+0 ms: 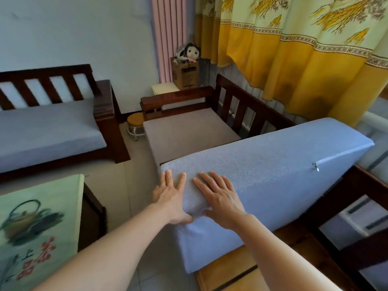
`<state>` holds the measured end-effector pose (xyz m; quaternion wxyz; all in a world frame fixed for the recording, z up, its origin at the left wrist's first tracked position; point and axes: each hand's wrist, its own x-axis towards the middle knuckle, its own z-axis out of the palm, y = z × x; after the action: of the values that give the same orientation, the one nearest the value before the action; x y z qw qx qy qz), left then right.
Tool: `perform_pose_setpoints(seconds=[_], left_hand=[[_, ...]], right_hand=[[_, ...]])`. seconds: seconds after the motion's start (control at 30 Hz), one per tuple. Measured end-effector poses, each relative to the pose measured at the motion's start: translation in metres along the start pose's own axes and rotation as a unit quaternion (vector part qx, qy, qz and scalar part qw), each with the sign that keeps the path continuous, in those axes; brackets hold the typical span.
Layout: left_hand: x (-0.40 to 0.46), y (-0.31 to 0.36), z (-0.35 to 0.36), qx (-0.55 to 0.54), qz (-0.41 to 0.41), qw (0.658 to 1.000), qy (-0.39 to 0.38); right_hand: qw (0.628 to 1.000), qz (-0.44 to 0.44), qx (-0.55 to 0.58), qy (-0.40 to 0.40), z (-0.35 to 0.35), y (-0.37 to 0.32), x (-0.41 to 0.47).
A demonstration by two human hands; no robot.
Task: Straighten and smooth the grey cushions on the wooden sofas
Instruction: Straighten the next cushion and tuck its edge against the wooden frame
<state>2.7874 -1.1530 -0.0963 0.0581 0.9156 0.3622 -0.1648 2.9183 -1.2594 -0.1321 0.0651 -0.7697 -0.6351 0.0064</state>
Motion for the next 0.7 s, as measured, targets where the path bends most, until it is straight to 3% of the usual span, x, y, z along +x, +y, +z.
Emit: perform_pose_setpoints(seconds=[0.17,0.3,0.4,0.7], left_hand=[[0.007,0.028,-0.001,0.002,-0.045,0.999,0.001],[0.022,0.053,0.004,-0.002,0.012,0.999,0.051],[0.037,0.072,-0.002,0.008,0.052,0.998,0.045],[0.071,0.086,-0.017,0.031,0.037,0.999,0.022]], right_hand=[[0.995,0.093,-0.007,-0.017,-0.013,0.032,-0.017],[0.996,0.09,0.01,-0.022,-0.011,0.038,-0.016],[0.997,0.077,0.014,-0.017,-0.013,0.055,-0.013],[0.987,0.157,0.022,-0.005,-0.013,0.12,-0.012]])
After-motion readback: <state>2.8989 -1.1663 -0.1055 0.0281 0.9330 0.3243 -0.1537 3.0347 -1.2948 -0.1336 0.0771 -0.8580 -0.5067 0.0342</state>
